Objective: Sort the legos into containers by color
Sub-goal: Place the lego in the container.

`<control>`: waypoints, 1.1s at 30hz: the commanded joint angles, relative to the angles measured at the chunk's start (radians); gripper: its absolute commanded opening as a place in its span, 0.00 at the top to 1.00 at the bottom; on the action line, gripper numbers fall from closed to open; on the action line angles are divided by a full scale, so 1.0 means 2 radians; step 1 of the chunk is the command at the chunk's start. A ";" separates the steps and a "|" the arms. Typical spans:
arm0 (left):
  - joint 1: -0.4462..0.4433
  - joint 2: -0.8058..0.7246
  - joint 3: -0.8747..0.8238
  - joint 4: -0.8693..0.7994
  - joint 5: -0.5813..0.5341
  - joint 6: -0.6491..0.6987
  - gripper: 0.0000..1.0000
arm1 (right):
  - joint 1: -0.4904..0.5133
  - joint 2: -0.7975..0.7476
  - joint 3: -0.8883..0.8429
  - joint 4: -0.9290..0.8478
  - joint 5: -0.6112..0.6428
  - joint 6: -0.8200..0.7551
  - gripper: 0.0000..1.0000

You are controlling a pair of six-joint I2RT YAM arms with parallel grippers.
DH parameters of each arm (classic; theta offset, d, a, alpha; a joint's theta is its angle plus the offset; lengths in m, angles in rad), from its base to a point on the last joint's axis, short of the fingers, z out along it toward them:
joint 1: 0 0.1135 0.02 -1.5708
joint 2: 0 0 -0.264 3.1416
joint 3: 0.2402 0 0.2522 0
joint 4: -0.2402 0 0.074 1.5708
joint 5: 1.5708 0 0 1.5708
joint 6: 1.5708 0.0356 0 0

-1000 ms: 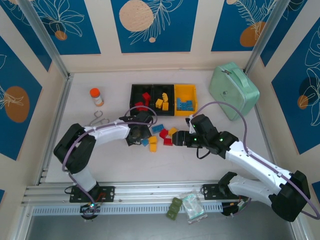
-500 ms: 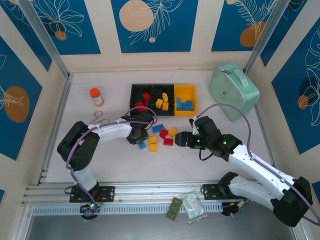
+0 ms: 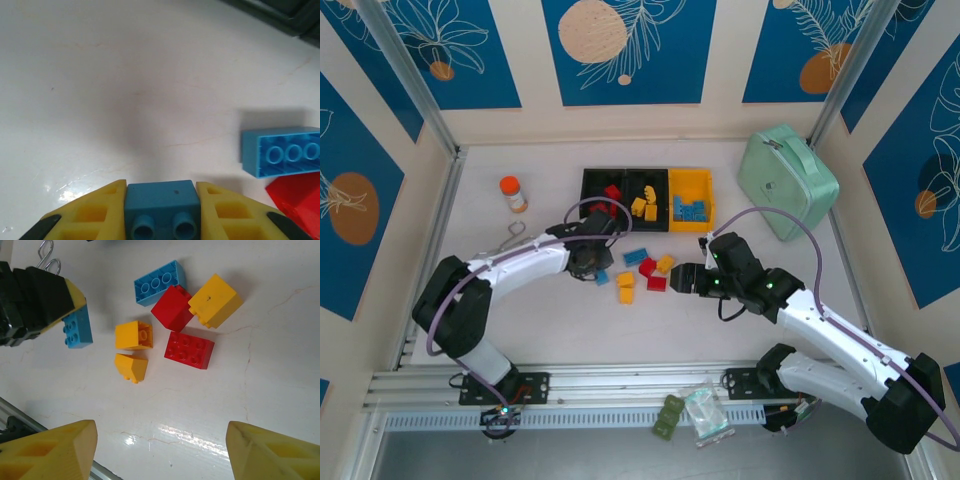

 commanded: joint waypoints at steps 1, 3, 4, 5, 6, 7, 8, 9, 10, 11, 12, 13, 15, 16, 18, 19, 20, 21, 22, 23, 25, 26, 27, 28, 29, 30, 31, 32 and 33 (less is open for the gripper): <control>0.004 0.002 0.045 -0.015 0.005 0.046 0.72 | 0.003 -0.010 0.011 -0.018 0.014 -0.002 0.31; 0.004 0.014 0.070 -0.015 0.010 0.058 0.72 | 0.002 -0.014 0.016 -0.025 0.021 -0.005 0.31; 0.004 0.021 0.084 -0.015 0.014 0.064 0.72 | -0.001 -0.016 0.019 -0.028 0.025 -0.005 0.31; 0.004 0.029 0.098 -0.015 0.018 0.069 0.72 | -0.004 -0.018 0.020 -0.031 0.027 -0.005 0.31; 0.003 0.039 0.115 -0.016 0.023 0.073 0.72 | -0.010 -0.021 0.021 -0.034 0.028 -0.005 0.31; 0.004 0.051 0.133 -0.016 0.028 0.078 0.71 | -0.017 -0.023 0.024 -0.039 0.027 -0.005 0.31; 0.002 0.060 0.147 -0.017 0.032 0.082 0.71 | -0.024 -0.026 0.024 -0.043 0.025 -0.005 0.31; 0.001 0.074 0.168 -0.018 0.035 0.087 0.71 | -0.030 -0.029 0.024 -0.045 0.025 -0.005 0.31; 0.000 0.087 0.187 -0.020 0.037 0.092 0.71 | -0.036 -0.032 0.024 -0.047 0.024 -0.005 0.31; -0.001 0.100 0.205 -0.021 0.039 0.096 0.71 | -0.040 -0.036 0.024 -0.049 0.023 -0.006 0.31; -0.002 0.114 0.227 -0.025 0.043 0.101 0.71 | -0.046 -0.040 0.024 -0.051 0.023 -0.007 0.31; -0.003 0.131 0.251 -0.030 0.047 0.106 0.71 | -0.052 -0.044 0.024 -0.054 0.023 -0.008 0.31; -0.006 0.159 0.294 -0.038 0.050 0.117 0.71 | -0.065 -0.050 0.026 -0.058 0.020 -0.010 0.31; -0.008 0.177 0.319 -0.044 0.050 0.122 0.71 | -0.074 -0.053 0.025 -0.059 0.017 -0.011 0.31; -0.011 0.210 0.366 -0.053 0.057 0.130 0.71 | -0.087 -0.056 0.023 -0.060 0.011 -0.014 0.31; -0.012 0.228 0.392 -0.059 0.056 0.133 0.71 | -0.095 -0.058 0.021 -0.060 0.006 -0.015 0.31; -0.013 0.244 0.415 -0.065 0.057 0.135 0.71 | -0.099 -0.059 0.019 -0.060 0.002 -0.016 0.31; -0.013 0.261 0.441 -0.071 0.060 0.137 0.71 | -0.106 -0.062 0.018 -0.060 -0.001 -0.015 0.31; -0.014 0.278 0.466 -0.077 0.061 0.138 0.71 | -0.110 -0.064 0.015 -0.060 -0.004 -0.016 0.31; -0.014 0.292 0.487 -0.082 0.062 0.140 0.71 | -0.113 -0.066 0.013 -0.060 -0.006 -0.016 0.31; -0.014 0.325 0.537 -0.090 0.069 0.142 0.71 | -0.119 -0.073 0.010 -0.063 -0.008 -0.017 0.31; -0.014 0.338 0.559 -0.095 0.071 0.142 0.71 | -0.122 -0.075 0.008 -0.065 -0.009 -0.017 0.31; -0.014 0.354 0.582 -0.098 0.075 0.144 0.71 | -0.126 -0.078 0.008 -0.066 -0.011 -0.018 0.31; -0.014 0.372 0.609 -0.104 0.077 0.144 0.71 | -0.129 -0.080 0.007 -0.067 -0.012 -0.018 0.31; -0.015 0.385 0.629 -0.106 0.080 0.144 0.71 | -0.132 -0.082 0.005 -0.068 -0.013 -0.019 0.31; -0.014 0.398 0.647 -0.103 0.085 0.144 0.71 | -0.135 -0.084 0.004 -0.068 -0.016 -0.018 0.31; -0.014 0.408 0.660 -0.098 0.086 0.139 0.71 | -0.139 -0.085 0.003 -0.068 -0.018 -0.019 0.31; -0.014 0.416 0.667 -0.092 0.091 0.135 0.71 | -0.141 -0.085 0.002 -0.068 -0.020 -0.019 0.31; -0.015 0.424 0.674 -0.081 0.096 0.133 0.71 | -0.144 -0.086 0.001 -0.069 -0.022 -0.019 0.31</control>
